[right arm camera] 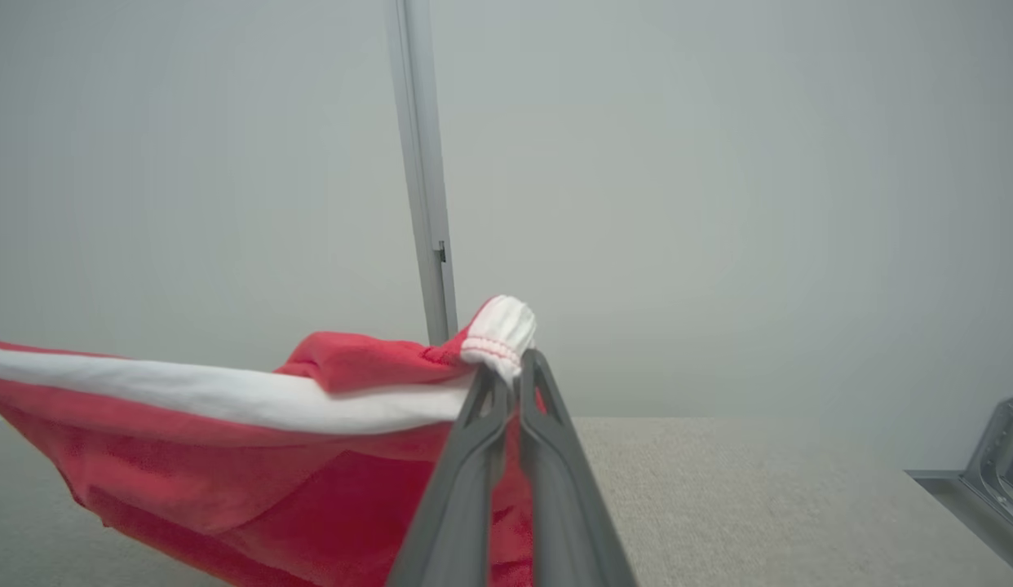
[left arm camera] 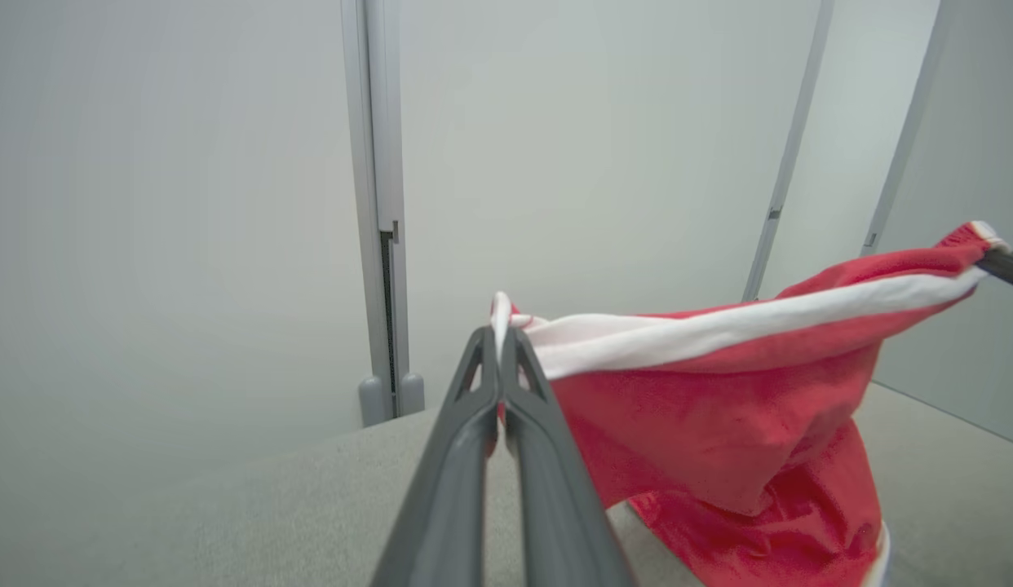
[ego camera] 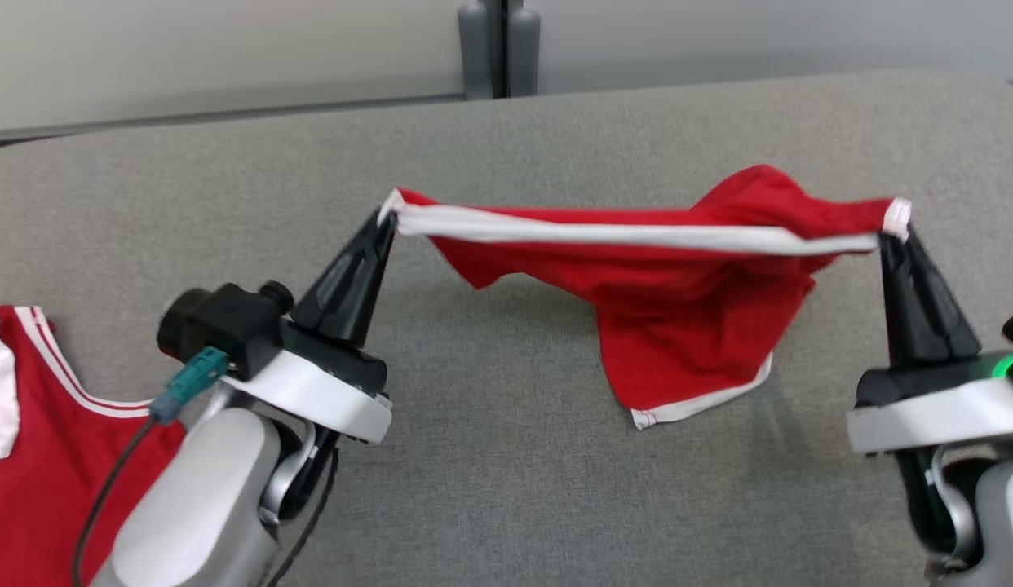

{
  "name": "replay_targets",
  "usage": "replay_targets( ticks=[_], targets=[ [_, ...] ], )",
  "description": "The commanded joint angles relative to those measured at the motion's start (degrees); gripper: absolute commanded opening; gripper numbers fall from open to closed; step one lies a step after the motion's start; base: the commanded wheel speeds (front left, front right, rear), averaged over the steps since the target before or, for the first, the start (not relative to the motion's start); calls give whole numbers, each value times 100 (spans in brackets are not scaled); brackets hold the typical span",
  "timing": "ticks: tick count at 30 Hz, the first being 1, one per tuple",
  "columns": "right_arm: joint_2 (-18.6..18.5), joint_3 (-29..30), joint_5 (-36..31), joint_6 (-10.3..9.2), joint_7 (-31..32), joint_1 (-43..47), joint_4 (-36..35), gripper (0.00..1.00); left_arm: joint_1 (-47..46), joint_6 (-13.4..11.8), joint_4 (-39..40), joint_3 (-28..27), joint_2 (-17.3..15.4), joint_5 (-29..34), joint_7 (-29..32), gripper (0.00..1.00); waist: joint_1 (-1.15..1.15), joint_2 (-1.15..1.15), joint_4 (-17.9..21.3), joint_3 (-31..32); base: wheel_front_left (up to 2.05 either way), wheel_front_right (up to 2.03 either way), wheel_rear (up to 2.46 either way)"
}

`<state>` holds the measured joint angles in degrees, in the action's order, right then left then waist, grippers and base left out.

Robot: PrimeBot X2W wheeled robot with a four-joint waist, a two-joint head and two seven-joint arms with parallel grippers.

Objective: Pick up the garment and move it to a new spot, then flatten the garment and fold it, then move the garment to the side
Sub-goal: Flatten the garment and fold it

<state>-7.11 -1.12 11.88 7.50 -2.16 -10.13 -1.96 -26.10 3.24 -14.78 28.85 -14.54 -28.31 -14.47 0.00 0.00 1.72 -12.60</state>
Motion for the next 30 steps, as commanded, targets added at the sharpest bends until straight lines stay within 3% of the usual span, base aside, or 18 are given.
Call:
replay_targets(
  ticks=[1,9,18,25,30],
  targets=[
    [-137,-15,-6,-2,142,-212,-260,0,18,-129,448,-115,-140,70,-8,0,0,0,-122,316,0,0,0],
    [-514,122,142,-2,522,-989,-836,0,-523,-492,1857,-471,-432,227,306,0,0,0,-335,975,0,0,0],
    [-551,147,349,-3,669,-1284,-847,0,-872,-694,2253,-669,-480,157,591,0,0,0,-323,1341,0,0,0],
    [-425,127,438,-3,697,-1367,-648,0,-1020,-543,2085,-645,-421,-86,699,0,0,0,-326,1173,0,0,0],
    [-364,103,511,-3,708,-1805,-311,0,-1479,-250,1511,-691,-321,-335,642,0,0,0,-355,728,0,0,0]
  ],
)
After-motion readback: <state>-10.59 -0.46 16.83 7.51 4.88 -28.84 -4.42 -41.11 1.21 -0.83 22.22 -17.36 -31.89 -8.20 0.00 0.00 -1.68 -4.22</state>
